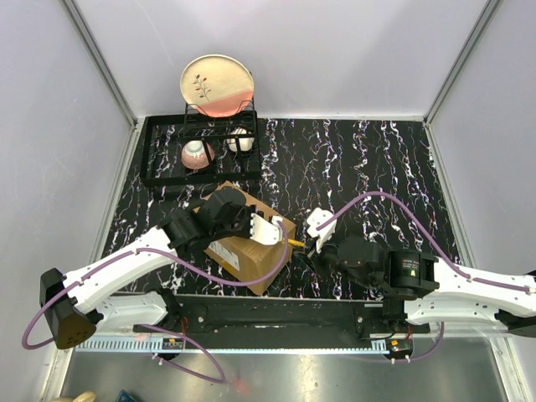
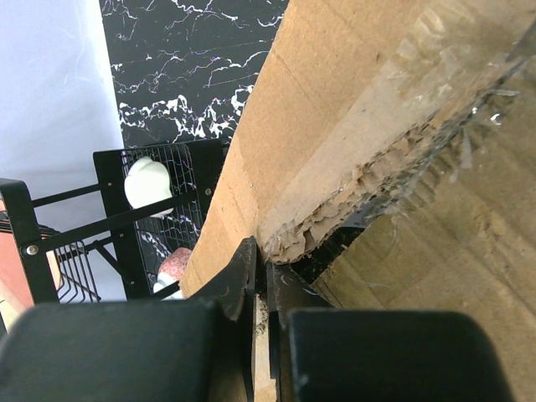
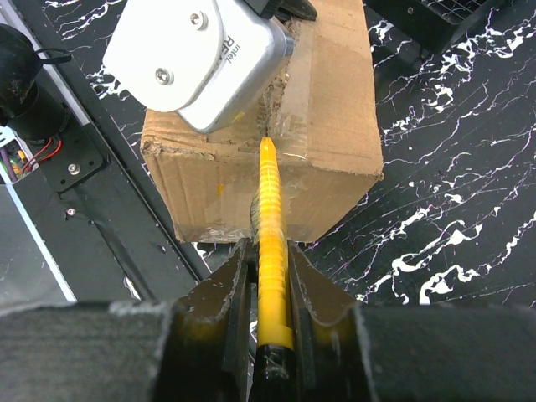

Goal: Unpack the express box
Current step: Cut the express box at the center of the board.

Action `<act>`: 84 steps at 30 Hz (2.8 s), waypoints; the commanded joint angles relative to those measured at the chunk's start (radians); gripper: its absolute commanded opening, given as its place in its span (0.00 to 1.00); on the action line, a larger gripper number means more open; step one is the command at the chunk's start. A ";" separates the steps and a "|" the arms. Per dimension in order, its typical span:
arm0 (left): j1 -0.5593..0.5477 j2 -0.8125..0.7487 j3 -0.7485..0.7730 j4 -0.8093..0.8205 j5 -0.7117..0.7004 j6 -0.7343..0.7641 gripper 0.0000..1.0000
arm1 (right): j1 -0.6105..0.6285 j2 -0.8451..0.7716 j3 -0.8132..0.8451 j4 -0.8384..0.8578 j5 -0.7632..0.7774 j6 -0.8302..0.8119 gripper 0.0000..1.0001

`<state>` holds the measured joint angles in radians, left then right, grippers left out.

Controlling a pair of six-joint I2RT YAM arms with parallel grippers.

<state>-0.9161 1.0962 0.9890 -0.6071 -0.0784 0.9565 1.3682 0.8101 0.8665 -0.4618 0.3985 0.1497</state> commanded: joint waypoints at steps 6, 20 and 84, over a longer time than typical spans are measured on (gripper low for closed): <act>-0.012 -0.029 0.030 0.064 0.019 -0.033 0.00 | 0.009 -0.006 0.002 -0.011 0.019 0.004 0.00; -0.043 -0.051 0.040 0.047 0.022 -0.058 0.00 | 0.011 0.098 0.051 -0.046 0.030 -0.061 0.00; 0.003 -0.067 -0.084 0.208 -0.156 -0.117 0.04 | 0.011 -0.585 -0.365 0.117 0.204 0.714 0.00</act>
<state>-0.9146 1.0386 0.9215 -0.5472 -0.1429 0.8898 1.3766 0.2649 0.5079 -0.4389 0.5842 0.7956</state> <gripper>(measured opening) 0.026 0.231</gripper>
